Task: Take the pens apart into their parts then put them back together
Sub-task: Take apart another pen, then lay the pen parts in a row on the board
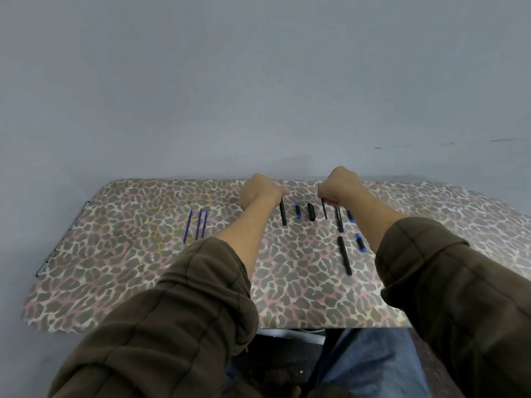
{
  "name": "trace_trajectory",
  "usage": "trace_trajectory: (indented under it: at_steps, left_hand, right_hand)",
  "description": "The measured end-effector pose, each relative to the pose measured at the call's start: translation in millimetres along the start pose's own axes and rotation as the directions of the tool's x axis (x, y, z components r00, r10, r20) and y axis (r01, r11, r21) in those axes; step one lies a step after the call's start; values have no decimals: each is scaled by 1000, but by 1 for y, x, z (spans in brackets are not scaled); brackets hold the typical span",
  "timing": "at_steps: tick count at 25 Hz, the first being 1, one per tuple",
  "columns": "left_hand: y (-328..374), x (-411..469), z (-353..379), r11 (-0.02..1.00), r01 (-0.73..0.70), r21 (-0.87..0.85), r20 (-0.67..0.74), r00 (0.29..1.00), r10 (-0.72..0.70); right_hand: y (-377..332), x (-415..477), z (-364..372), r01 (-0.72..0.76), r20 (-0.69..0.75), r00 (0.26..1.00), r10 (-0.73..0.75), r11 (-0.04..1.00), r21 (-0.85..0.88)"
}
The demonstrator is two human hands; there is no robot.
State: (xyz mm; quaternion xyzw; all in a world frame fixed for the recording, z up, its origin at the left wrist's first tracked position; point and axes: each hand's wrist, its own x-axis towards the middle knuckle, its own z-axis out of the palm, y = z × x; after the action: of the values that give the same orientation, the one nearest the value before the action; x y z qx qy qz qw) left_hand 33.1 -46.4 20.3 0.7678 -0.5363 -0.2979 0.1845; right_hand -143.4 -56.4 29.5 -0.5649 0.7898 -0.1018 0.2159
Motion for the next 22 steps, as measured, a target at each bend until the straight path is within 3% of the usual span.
trace_trajectory:
  at_steps: [10, 22]
  left_hand:
    - [-11, 18, 32, 995, 40, 87, -43, 998, -36]
    - [-15, 19, 43, 995, 65, 81, -57, 997, -61]
  right_hand:
    - [15, 22, 33, -13, 50, 999, 19, 993, -121]
    - [19, 25, 38, -105, 79, 991, 107, 994, -28]
